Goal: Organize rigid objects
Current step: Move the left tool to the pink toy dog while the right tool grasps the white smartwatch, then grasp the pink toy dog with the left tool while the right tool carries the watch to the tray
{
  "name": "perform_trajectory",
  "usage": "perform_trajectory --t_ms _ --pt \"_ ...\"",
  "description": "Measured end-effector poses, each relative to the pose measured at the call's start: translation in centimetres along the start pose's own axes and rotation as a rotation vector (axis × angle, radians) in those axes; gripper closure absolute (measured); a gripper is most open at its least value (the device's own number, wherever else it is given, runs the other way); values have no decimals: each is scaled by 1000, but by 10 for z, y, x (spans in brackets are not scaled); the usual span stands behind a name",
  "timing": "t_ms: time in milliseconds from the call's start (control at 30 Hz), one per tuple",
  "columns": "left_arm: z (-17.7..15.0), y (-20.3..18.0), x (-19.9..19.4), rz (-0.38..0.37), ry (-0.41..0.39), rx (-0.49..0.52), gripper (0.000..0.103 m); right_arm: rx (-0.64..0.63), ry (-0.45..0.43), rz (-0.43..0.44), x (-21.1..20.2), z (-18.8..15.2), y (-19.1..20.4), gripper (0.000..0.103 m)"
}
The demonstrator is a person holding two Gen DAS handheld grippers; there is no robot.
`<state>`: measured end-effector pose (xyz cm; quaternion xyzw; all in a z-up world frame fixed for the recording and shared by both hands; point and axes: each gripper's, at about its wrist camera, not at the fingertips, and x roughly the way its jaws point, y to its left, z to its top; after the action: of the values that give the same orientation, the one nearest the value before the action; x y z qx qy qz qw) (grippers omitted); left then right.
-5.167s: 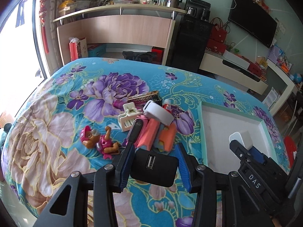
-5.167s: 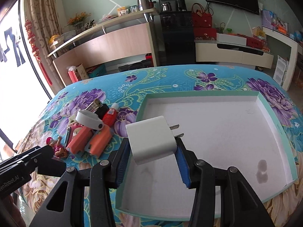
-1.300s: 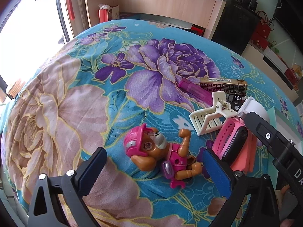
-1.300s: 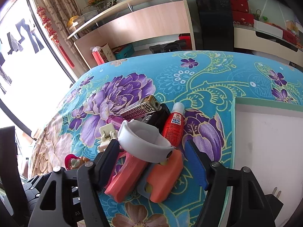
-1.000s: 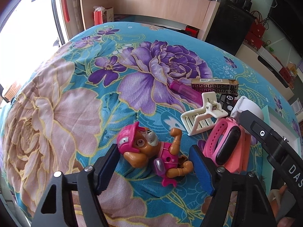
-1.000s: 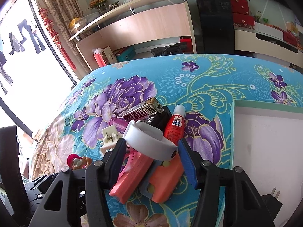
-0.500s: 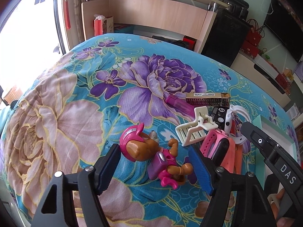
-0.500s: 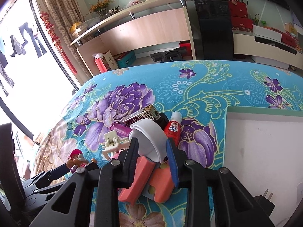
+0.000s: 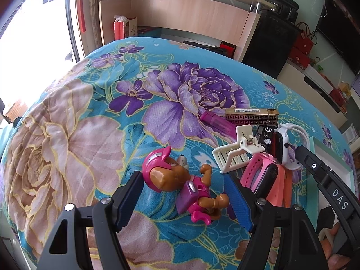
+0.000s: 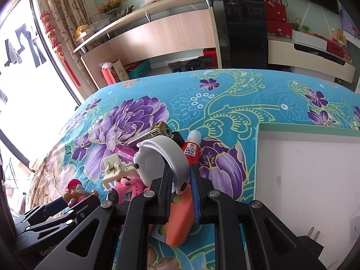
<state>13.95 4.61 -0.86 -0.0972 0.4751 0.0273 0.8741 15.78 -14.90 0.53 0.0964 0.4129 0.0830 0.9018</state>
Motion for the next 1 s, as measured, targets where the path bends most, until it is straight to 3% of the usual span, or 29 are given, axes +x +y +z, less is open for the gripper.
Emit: perform_trajectory --t_ms 167,433,633,767,1000 --pt "1 1 -4 -6 -23 -5 26 10 -33 11 -11 3 -1 94" --pt "5 -1 -15 -18 -73 -5 26 38 -48 39 -22 7 -6 95" --pt "6 -6 -21 -29 -93 3 26 42 -62 11 -33 10 -15 95" --pt "7 -14 -26 -33 -103 22 26 60 -64 -43 -43 11 -32 95" --pt "7 -45 -38 -49 -129 99 26 127 -84 -219 -68 14 -91 95"
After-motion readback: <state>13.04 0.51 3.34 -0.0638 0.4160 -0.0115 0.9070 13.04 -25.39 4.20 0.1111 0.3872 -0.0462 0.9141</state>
